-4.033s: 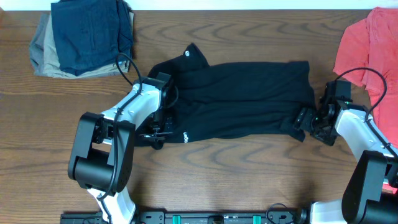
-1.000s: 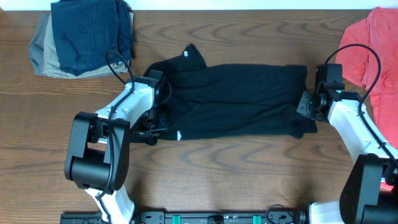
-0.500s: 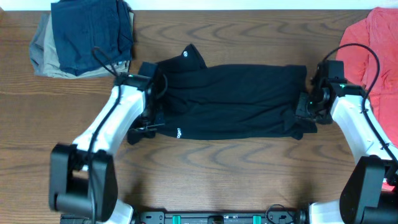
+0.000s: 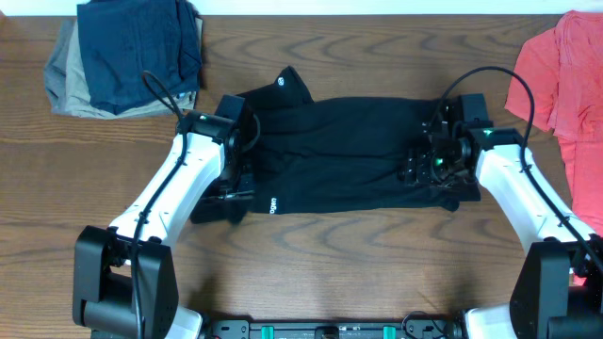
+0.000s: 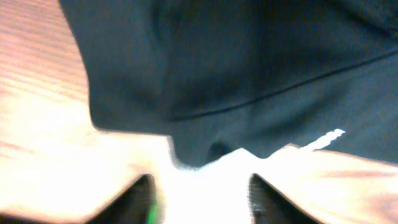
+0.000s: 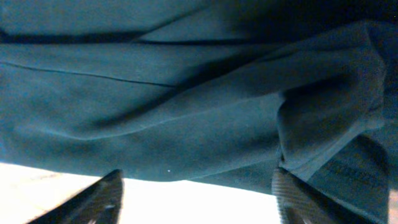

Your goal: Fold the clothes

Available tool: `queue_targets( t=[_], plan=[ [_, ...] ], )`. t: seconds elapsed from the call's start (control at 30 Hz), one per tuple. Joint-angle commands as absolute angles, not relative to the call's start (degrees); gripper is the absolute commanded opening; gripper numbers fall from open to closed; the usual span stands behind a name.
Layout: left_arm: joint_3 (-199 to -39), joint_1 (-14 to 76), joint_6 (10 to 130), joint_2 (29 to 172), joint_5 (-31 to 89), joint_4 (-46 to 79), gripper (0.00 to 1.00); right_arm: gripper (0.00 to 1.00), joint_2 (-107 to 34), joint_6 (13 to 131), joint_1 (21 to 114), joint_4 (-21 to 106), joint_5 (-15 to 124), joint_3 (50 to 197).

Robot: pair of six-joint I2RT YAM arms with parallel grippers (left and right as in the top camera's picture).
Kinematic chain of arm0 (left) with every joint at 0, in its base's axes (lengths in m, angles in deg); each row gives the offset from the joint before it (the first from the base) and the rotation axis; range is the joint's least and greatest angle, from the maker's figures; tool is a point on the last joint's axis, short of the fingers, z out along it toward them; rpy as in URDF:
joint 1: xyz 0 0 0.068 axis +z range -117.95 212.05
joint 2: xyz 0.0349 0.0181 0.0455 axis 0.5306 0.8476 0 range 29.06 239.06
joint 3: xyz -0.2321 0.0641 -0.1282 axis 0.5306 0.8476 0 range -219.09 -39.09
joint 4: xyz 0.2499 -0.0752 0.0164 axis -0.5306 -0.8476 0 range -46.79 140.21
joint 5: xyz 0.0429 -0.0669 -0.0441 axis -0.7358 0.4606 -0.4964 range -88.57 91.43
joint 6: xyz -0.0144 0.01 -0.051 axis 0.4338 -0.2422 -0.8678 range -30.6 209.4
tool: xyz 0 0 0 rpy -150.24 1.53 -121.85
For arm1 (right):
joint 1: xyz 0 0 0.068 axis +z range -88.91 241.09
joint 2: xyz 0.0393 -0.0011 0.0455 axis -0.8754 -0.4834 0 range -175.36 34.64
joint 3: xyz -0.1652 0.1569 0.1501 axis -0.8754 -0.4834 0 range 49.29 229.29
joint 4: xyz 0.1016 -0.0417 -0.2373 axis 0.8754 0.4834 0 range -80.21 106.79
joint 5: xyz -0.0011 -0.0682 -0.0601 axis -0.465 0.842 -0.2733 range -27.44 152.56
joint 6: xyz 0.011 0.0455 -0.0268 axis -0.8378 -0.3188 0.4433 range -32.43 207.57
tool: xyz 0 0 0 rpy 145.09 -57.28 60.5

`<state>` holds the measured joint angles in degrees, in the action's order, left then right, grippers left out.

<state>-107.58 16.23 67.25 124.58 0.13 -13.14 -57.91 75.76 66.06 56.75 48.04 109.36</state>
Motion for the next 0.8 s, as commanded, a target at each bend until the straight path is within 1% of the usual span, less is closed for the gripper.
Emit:
queue_targets(
  t=[0.0,0.1,0.17,0.2,0.23,0.27,0.33,0.37,0.43,0.53,0.67,0.77],
  plan=[
    [-107.6,16.4,66.8,124.6,-6.0,-15.0,0.75,0.83,-57.6,75.4,66.8,56.7,49.0,108.9],
    [-107.6,16.9,66.7,124.6,-7.2,-16.0,0.78,0.84,-57.6,75.2,66.8,57.0,49.0,108.8],
    [-107.6,17.4,65.5,124.6,-6.9,-15.0,0.78,0.82,-57.6,74.2,66.8,57.1,49.0,108.8],
    [-107.6,17.6,65.5,124.6,-6.2,-13.9,0.76,0.78,-57.6,74.3,66.8,56.9,48.8,108.8],
    [-107.6,17.6,65.6,124.6,-4.9,-12.5,0.67,0.7,-57.6,74.3,66.8,56.7,48.8,108.8],
    [-107.6,17.6,66.1,124.6,-2.4,-10.7,0.5,0.55,-57.6,74.2,66.8,56.5,48.8,108.8],
    [-107.6,17.1,69.2,124.6,4.7,-7.0,0.15,0.15,-57.6,72.7,66.8,55.5,48.8,108.6],
    [-107.6,16.6,70.8,124.8,7.8,-5.1,0.06,0.02,-57.6,71.9,67.0,54.9,48.8,108.4],
    [-107.6,15.5,72.0,125.3,11.6,-1.6,0.06,0.02,-57.7,71.7,67.6,53.6,48.8,108.0],
    [-107.6,13.4,72.0,127.0,12.2,2.3,0.06,0.01,-58.3,70.9,69.1,51.6,48.8,107.2],
    [-107.6,12.6,71.3,130.0,12.1,4.3,0.06,0.02,-60.1,70.1,71.5,49.6,49.8,106.3],
    [-107.6,13.7,71.3,132.4,12.1,4.6,0.06,0.02,-62.3,66.8,72.5,49.4,54.5,106.2]
  ],
)
